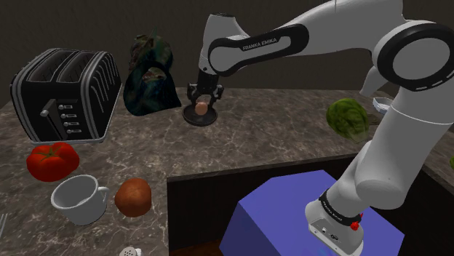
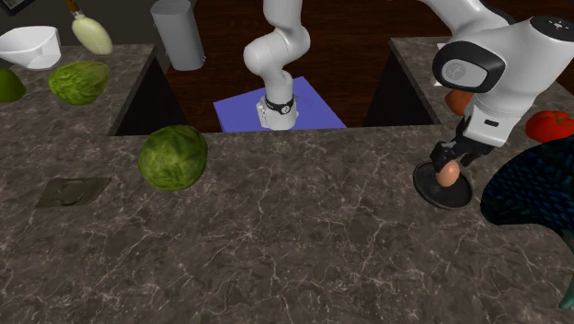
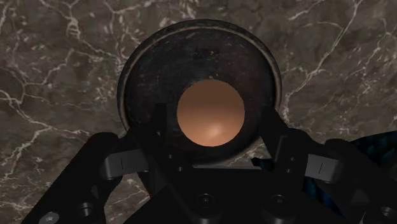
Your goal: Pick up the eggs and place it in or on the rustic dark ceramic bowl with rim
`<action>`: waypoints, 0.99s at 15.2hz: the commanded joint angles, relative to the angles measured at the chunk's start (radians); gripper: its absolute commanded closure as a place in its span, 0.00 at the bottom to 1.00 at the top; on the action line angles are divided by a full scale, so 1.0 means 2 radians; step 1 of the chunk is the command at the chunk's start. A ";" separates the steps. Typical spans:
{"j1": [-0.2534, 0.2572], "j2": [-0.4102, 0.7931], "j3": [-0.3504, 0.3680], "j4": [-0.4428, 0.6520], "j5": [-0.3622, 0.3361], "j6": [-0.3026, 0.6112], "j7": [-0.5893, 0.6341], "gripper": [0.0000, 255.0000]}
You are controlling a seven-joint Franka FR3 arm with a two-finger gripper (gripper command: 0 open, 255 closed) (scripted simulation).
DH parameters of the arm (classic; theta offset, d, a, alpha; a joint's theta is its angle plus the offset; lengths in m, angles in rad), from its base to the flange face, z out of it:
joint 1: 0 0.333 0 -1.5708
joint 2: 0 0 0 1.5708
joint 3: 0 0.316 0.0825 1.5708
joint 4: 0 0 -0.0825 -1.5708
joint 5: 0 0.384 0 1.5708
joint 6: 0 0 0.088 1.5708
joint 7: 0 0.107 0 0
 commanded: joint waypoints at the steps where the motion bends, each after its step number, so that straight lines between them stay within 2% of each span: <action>1: 0.000 0.000 0.000 0.000 0.000 0.000 0.000 0.00; 5: 0.000 0.000 0.000 0.000 0.000 0.000 0.000 0.00; 9: -0.002 -0.027 0.000 0.029 0.004 -0.056 -0.003 0.00; 15: -0.002 -0.027 0.000 0.029 0.004 -0.056 -0.003 0.00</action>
